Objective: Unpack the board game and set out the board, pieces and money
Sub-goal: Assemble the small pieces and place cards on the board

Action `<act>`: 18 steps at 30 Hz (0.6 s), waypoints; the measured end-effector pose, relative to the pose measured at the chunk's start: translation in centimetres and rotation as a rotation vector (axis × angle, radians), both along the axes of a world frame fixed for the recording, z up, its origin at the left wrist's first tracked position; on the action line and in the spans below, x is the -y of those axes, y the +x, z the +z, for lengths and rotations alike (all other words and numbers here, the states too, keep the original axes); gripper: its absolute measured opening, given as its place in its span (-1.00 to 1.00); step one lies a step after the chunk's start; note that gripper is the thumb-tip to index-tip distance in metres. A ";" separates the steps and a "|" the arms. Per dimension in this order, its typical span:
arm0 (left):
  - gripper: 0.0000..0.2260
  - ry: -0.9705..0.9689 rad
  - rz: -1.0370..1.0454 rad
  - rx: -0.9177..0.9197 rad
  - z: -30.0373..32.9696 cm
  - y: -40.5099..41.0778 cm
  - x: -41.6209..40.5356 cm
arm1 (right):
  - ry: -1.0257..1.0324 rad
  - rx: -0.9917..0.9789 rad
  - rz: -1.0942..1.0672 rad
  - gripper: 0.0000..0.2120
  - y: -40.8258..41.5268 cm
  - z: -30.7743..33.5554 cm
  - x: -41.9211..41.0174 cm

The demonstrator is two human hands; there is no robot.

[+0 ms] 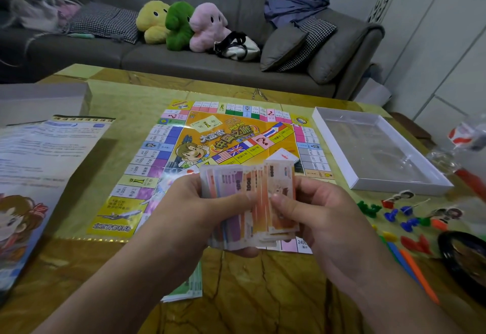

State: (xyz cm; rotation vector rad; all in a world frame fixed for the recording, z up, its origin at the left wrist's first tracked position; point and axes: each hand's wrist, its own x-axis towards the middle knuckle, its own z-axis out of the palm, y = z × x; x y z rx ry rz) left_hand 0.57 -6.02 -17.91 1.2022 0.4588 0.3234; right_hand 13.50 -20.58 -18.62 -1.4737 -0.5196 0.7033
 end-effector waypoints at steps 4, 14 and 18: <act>-0.75 0.004 0.023 -0.008 0.1 -0.1 -0.3 | -0.007 -0.019 -0.054 -0.80 0.2 0.1 0.1; -0.81 0.116 0.094 -0.077 -0.4 -0.1 -0.8 | -0.108 0.003 -0.072 -0.79 -0.3 0.5 -0.1; -0.85 0.300 0.237 -0.146 -0.6 -0.4 -3.1 | -0.555 0.714 -0.097 -0.87 -0.4 -0.2 0.1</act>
